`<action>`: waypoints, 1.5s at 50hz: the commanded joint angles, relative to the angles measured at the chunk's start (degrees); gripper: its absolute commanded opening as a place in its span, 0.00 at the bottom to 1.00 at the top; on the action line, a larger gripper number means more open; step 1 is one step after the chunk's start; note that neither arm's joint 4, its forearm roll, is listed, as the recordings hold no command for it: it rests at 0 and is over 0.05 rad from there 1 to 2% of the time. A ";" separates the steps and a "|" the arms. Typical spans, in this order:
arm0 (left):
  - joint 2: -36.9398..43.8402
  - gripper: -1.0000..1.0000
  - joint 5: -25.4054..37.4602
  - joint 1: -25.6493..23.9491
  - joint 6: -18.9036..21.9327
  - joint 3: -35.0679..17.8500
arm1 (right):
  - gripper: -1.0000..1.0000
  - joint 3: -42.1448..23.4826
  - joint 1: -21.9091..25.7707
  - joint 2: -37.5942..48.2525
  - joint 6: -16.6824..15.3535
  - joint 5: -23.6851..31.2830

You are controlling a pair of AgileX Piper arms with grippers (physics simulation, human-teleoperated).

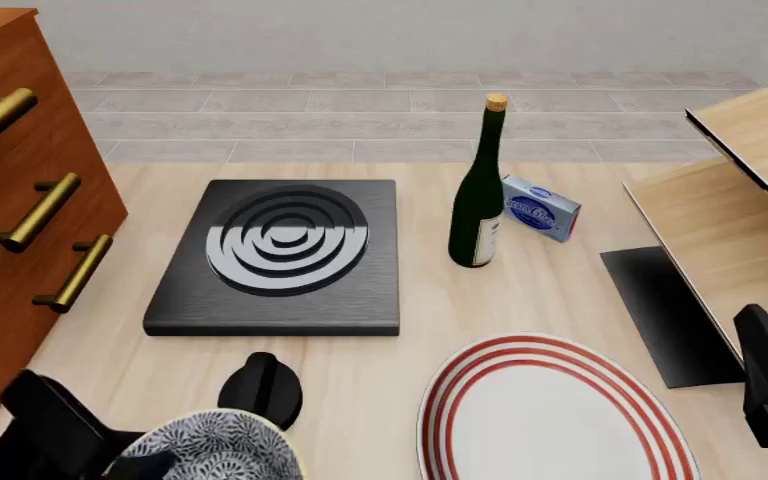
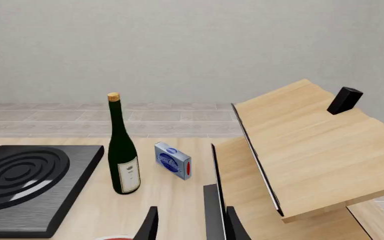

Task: Put the bowl on the stove.

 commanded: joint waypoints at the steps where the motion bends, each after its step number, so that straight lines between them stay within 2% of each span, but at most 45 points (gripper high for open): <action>1: -2.77 0.00 2.35 1.30 2.03 -1.20 | 1.00 0.00 0.00 0.01 -0.01 0.00; 9: -2.98 0.00 2.71 1.58 2.01 -1.74 | 1.00 0.00 0.01 0.00 0.00 0.00; 21: -9.28 0.00 11.07 -1.67 0.83 -5.74 | 1.00 0.00 -0.01 -0.01 0.00 0.00; 28: -12.36 0.00 16.48 -4.42 -1.56 -10.20 | 1.00 0.00 0.00 0.01 0.00 0.00; 35: -13.99 0.00 18.74 -5.09 -3.19 -14.01 | 1.00 0.00 0.00 0.00 0.00 0.00; 38: -12.99 0.00 18.39 -3.47 -5.12 -17.42 | 1.00 0.00 0.00 -0.01 -0.01 0.00; 45: -12.07 0.00 18.48 -1.30 -6.25 -20.70 | 1.00 0.00 0.00 0.00 0.00 0.00; 49: -10.46 0.00 18.24 0.18 -8.30 -22.60 | 1.00 0.00 0.00 -0.02 0.01 0.00; 50: -9.14 0.00 18.29 -0.10 -10.64 -23.86 | 1.00 0.00 -0.01 -0.01 0.00 0.00; 52: -9.14 0.00 18.15 0.37 -10.53 -24.42 | 1.00 0.00 -0.01 -0.01 0.00 0.00; 53: -7.08 0.00 17.03 2.38 -11.07 -24.39 | 1.00 0.00 -0.02 -0.01 0.01 0.00; 55: -7.76 0.00 16.69 1.86 -12.50 -25.33 | 1.00 0.00 0.00 0.00 -0.01 0.00; 57: -6.15 0.00 15.63 3.49 -14.73 -25.84 | 1.00 0.00 0.00 -0.02 0.00 0.00; 62: -4.66 0.00 14.74 4.74 -17.03 -25.98 | 1.00 0.00 0.00 0.00 0.00 0.00; 63: -6.38 0.00 14.97 5.28 -16.10 -26.75 | 1.00 0.00 0.00 0.00 -0.01 0.00; 65: -5.26 0.00 14.76 6.60 -17.23 -27.25 | 1.00 0.00 0.01 0.00 -0.01 0.00; 66: -6.11 0.00 14.70 6.62 -17.01 -27.75 | 1.00 0.00 0.00 -0.01 -0.01 0.00; 67: -5.58 0.00 13.91 8.97 -16.43 -28.05 | 1.00 0.00 -0.01 -0.01 0.00 0.00; 69: -5.72 0.00 13.22 9.35 -16.36 -28.65 | 1.00 0.00 0.00 0.00 0.00 0.00; 72: -2.92 0.00 10.04 13.88 -15.73 -28.84 | 1.00 0.00 0.01 0.00 -0.01 0.00; 75: -0.41 0.00 8.86 15.09 -17.00 -30.21 | 1.00 0.00 0.00 0.00 -0.01 0.00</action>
